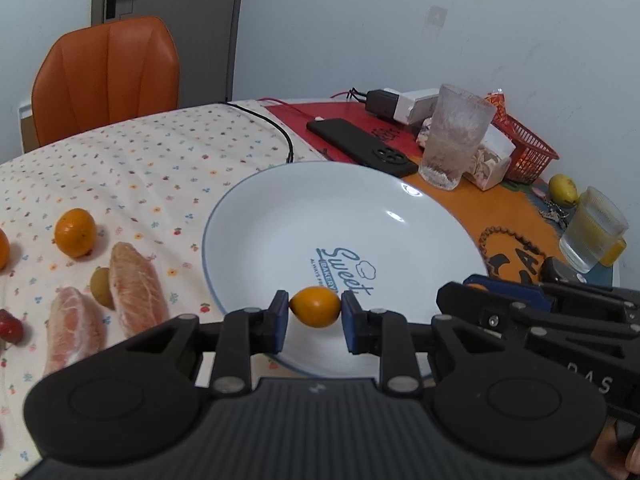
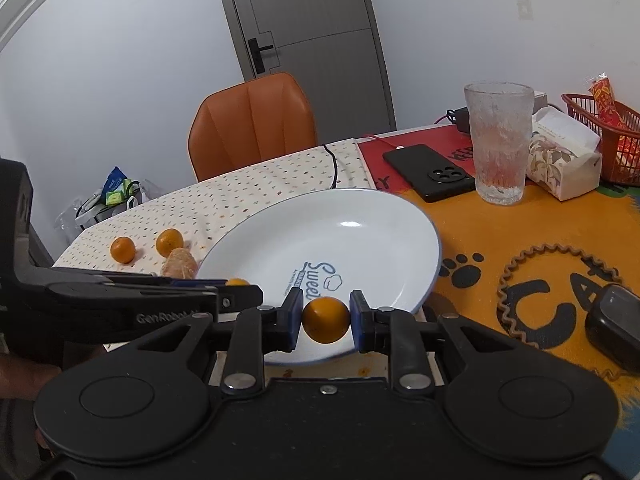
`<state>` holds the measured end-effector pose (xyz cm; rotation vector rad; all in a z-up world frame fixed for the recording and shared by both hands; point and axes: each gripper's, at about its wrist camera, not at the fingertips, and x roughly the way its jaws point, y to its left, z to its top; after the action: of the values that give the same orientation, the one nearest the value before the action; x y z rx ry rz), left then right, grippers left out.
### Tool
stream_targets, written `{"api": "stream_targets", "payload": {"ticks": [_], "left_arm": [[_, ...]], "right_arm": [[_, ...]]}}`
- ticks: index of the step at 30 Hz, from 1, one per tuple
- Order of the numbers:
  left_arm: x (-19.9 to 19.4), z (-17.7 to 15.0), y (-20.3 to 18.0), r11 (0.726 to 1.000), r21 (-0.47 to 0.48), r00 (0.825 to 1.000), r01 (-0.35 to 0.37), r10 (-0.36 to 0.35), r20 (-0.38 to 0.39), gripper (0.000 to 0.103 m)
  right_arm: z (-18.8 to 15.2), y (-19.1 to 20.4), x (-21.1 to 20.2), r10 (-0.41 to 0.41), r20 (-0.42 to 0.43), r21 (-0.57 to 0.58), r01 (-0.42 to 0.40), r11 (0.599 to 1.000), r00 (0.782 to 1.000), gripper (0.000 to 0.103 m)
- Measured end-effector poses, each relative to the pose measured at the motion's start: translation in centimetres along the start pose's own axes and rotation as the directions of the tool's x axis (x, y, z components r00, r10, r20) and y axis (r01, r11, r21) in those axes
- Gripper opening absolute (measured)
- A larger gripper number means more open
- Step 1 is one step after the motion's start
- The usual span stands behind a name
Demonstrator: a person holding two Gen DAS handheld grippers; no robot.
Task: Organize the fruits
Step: 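Open the left gripper over the plate while the right gripper releases its orange there, then move both open grippers back to the fruit on the tablecloth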
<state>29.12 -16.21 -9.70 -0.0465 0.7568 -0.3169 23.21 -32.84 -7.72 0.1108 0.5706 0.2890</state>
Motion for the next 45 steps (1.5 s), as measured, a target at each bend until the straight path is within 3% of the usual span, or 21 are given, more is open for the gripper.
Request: {"api": "stream_targets", "payload": {"ticks": [8,20,23,25,30,38,45], "left_arm": [[0.8,0.3,0.3,1.0,-0.002,1.0,-0.005,0.005,-0.019,0.026],[-4.2,0.6,2.0,0.999,-0.034,0.997,-0.029,0.031,0.067,0.033],[-5.3,0.5,2.8,0.998,-0.053,0.995,-0.047,0.051,0.082,0.044],[-6.1,0.3,3.4,0.996,-0.063,0.993,-0.058,0.064,0.096,0.057],[-8.2,-0.5,4.8,0.993,-0.095,0.989,-0.075,0.087,0.119,0.075],[-10.4,-1.8,7.9,0.979,-0.175,0.986,-0.109,0.129,0.107,0.087],[-12.0,-3.0,10.6,0.957,-0.244,0.98,-0.158,0.182,0.078,0.087]], "right_arm": [[0.5,0.0,1.2,-0.003,-0.004,-0.012,0.003,1.0,1.0,0.024],[0.7,1.1,1.7,-0.019,-0.014,-0.018,0.019,1.0,1.0,0.024],[0.8,1.4,1.7,-0.021,-0.015,-0.02,0.021,1.0,1.0,0.024],[0.8,1.5,1.8,-0.022,-0.015,-0.02,0.021,1.0,1.0,0.024],[0.7,1.8,2.8,-0.035,-0.03,-0.031,0.034,0.999,0.999,0.024],[0.4,3.0,3.5,-0.054,-0.053,-0.055,0.051,0.997,0.997,0.026],[0.7,4.3,2.3,-0.049,-0.021,-0.056,0.048,0.997,0.999,0.034]]}}
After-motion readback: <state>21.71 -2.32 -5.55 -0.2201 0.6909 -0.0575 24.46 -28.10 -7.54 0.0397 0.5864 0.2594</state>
